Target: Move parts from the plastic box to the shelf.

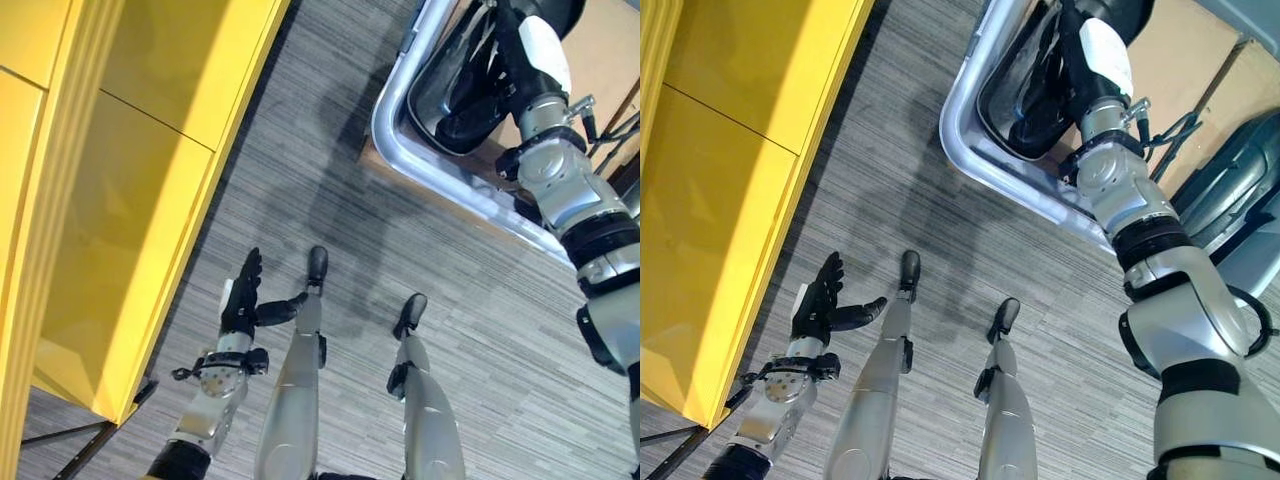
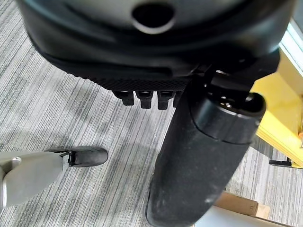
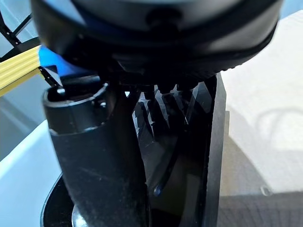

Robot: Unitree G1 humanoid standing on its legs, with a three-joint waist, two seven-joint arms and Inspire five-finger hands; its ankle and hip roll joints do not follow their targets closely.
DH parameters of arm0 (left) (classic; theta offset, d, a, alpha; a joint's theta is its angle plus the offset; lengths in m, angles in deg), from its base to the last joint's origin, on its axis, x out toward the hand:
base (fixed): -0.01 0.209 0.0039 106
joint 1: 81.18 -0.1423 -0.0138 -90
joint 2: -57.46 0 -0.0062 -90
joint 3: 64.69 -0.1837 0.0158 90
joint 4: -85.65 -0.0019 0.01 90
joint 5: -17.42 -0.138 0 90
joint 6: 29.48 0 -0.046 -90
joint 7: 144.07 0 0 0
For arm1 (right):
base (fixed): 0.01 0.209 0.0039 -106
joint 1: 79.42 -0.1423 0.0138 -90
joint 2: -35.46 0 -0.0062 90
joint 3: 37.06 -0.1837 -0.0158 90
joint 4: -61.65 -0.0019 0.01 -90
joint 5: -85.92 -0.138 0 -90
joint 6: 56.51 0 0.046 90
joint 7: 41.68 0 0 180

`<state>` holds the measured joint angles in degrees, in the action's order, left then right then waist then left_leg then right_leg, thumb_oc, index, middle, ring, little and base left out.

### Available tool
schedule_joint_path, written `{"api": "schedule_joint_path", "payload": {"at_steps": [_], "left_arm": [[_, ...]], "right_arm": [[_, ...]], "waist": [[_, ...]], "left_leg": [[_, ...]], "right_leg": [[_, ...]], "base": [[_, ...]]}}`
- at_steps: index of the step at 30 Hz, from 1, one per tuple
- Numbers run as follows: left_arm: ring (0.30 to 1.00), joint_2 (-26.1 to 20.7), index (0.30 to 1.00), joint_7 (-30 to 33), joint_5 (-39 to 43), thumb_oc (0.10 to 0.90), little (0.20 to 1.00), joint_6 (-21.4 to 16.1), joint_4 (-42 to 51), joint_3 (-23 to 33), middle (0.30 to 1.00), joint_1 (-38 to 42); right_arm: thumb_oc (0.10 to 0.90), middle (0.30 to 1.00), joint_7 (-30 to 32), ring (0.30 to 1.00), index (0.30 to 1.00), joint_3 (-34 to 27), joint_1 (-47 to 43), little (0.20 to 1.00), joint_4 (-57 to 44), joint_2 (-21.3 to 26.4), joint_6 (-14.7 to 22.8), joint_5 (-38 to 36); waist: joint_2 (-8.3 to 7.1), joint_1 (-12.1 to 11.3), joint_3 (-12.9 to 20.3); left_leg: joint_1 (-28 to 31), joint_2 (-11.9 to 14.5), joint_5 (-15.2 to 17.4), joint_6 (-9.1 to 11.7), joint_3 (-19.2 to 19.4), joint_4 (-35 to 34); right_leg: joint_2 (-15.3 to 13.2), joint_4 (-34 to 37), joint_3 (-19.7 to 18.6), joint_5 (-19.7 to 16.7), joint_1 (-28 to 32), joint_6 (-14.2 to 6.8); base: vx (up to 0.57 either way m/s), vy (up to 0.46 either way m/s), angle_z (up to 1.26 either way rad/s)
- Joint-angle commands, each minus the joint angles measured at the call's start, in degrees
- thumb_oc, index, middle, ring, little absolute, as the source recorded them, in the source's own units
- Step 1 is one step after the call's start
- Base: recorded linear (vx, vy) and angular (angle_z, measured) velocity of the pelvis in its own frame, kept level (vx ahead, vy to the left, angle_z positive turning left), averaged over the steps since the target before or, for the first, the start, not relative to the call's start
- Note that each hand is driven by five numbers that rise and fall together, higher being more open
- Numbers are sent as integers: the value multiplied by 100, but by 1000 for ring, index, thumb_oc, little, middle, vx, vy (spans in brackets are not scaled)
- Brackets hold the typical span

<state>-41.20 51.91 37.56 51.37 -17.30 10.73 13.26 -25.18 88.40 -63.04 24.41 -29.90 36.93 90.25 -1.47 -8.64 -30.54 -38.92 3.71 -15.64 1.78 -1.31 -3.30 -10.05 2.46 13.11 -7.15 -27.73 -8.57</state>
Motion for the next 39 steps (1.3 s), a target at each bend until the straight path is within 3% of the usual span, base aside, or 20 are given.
{"api": "schedule_joint_path", "payload": {"at_steps": [1, 14, 27, 35, 39], "left_arm": [[1000, -291, 1000, 118, 104, 900, 1000, -389, 337, 21, 1000, -150], [1000, -450, 1000, -72, 98, 900, 1000, -380, 261, 146, 1000, -279], [1000, -513, 1000, -136, 56, 900, 1000, -314, 195, 238, 1000, -289], [1000, -440, 1000, -38, 5, 900, 1000, -216, 127, 433, 1000, -280], [1000, -321, 1000, 61, -90, 900, 1000, -137, 119, 588, 1000, -327]], "right_arm": [[900, 1000, 271, 1000, 1000, 447, -240, 1000, 425, 1004, -349, 253], [900, 1000, -227, 1000, 1000, 1326, -161, 1000, 222, 1890, -372, 1246], [900, 1000, -250, 1000, 1000, 1427, -335, 1000, -335, 2506, -363, 1325], [900, 1000, 107, 1000, 1000, 461, 134, 1000, -2089, 2641, -451, 1487], [900, 1000, 292, 1000, 1000, -638, 1083, 1000, -3223, 2536, -418, 1611]], "waist": [[-197, -82, 75], [-344, 77, 75], [-401, 208, 75], [-404, 357, 75], [-365, 464, 75]], "left_leg": [[519, 248, 614, 266, 20, 140], [771, 291, 613, 305, 85, 153], [1095, 346, 525, 363, 193, 36], [1369, 405, 480, 398, 273, -94], [1473, 426, 490, 395, 306, -116]], "right_leg": [[-122, -218, -82, 74, 355, -63], [-119, -249, -170, 31, 489, -66], [-88, -253, -233, -16, 624, -58], [-65, -267, -300, -21, 744, -50], [-51, -293, -334, -12, 775, -39]], "base": [[0, 0, 0], [-22, -5, -4], [-30, -6, -5], [-30, -10, -10], [-2, -4, -1]]}}
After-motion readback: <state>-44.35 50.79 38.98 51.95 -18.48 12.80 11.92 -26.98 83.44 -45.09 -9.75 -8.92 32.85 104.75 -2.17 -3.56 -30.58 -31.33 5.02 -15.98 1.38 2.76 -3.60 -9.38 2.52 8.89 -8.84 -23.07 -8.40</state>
